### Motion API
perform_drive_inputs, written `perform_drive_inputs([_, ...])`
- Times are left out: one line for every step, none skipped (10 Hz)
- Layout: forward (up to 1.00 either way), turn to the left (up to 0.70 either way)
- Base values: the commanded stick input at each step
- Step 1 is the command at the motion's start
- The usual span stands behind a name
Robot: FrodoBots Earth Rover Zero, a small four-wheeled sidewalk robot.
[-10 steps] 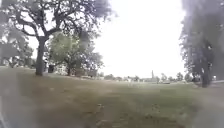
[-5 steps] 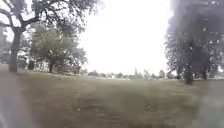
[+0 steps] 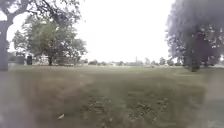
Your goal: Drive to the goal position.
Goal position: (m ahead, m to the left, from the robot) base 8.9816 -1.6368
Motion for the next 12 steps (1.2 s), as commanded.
perform_drive_inputs([0.0,0.0])
perform_drive_inputs([0.0,0.0])
perform_drive_inputs([0.0,0.0])
perform_drive_inputs([0.0,0.0])
perform_drive_inputs([1.0,0.0])
perform_drive_inputs([1.0,0.0])
perform_drive_inputs([1.0,0.0])
perform_drive_inputs([1.0,0.0])
perform_drive_inputs([1.0,0.0])
perform_drive_inputs([1.0,-0.1])
perform_drive_inputs([1.0,-0.21])
perform_drive_inputs([1.0,-0.34])
